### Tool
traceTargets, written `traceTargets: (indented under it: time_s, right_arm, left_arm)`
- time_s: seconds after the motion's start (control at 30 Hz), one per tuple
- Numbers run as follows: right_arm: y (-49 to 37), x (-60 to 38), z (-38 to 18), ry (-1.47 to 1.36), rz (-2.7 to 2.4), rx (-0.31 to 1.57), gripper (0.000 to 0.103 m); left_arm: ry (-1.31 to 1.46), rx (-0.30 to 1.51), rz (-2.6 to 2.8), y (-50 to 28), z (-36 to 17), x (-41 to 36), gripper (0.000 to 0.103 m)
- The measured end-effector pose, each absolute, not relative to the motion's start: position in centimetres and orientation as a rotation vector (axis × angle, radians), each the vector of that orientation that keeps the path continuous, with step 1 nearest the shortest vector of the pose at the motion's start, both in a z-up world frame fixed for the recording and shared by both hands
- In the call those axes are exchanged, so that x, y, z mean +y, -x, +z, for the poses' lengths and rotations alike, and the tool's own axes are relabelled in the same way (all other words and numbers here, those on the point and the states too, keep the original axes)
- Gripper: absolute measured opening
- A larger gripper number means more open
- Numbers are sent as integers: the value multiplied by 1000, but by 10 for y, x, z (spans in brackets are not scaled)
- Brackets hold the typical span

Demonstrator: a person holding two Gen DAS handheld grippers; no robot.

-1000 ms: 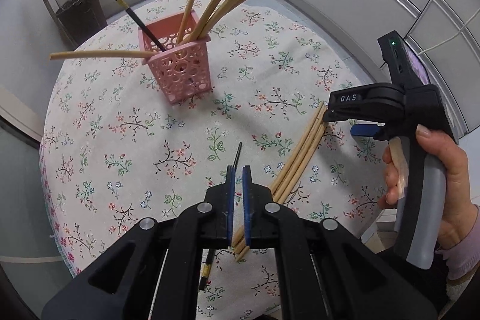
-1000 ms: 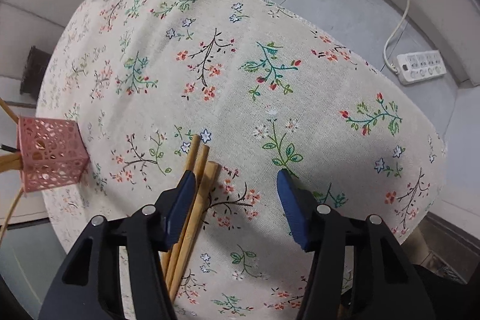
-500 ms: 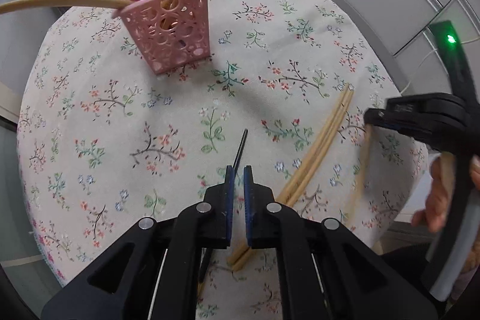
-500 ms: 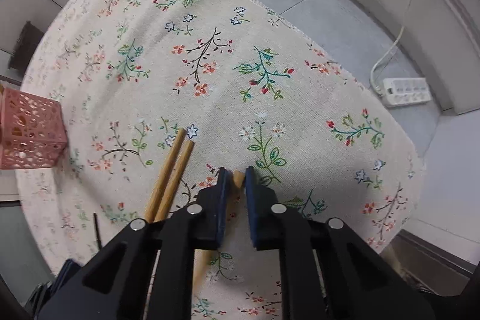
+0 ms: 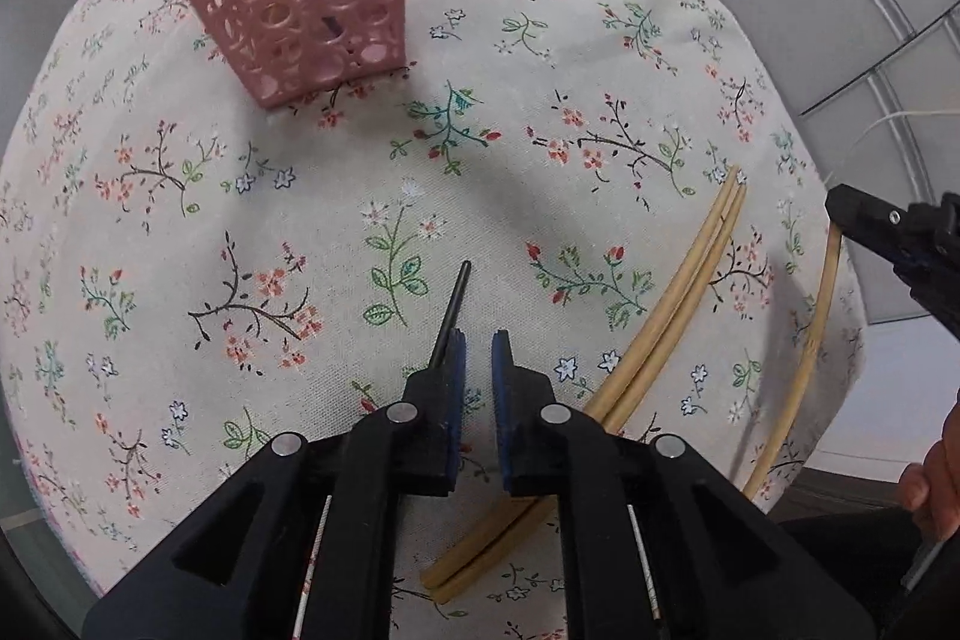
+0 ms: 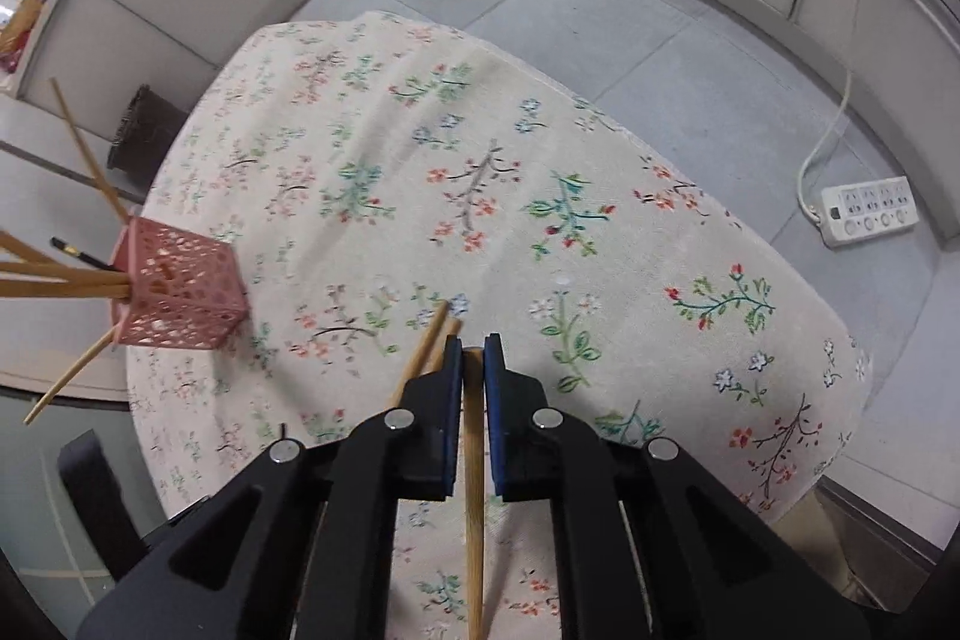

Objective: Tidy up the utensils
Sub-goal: 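Carry both held chopsticks up toward the pink basket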

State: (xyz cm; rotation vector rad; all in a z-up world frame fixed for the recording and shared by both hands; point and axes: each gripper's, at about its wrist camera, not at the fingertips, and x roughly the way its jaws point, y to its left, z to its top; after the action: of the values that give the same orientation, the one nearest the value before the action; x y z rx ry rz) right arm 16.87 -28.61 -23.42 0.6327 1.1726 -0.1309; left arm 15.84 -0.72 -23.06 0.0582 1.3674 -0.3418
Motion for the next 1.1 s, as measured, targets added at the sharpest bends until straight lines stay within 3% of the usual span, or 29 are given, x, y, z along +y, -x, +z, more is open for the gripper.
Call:
traceTargets:
  time_s: [0.1,0.5,0.6,0.63,0.7,0.9,0.97,1.0,1.1]
  right_arm:
    - [-165,-276,-221,-613,-87,1144,8]
    - [-135,-262,-165,-574,63,1001,8]
    - [-130,-268,-160,-588,73,995,8]
    - [-129,-268,-159,-581,67,988,8]
    - [-129,-268,-160,-559,47,982,8]
    - [-133,-270,-166,-554,53,1002,8]
    - [-133,-270,-166,-557,63,1001,8]
    - [-134,-270,-166,-558,67,1002,8]
    - [-133,-267,-163,-562,82,998,8]
  left_arm:
    - [-1,1373,-353,-160,-231,3,0]
    - [35,1265,-402,-127,-171,29,0]
    - [-35,1300,-363,-131,-182,17,6]
    - [-48,1322,-358,-135,-189,13,17]
    - [-52,1355,-337,-148,-202,8,29]
    - [-36,1404,-299,-173,-222,4,29]
    - [-75,1398,-267,-173,-227,2,21]
    - [-89,1398,-256,-173,-228,2,10]
    - [-66,1383,-264,-173,-229,7,6]
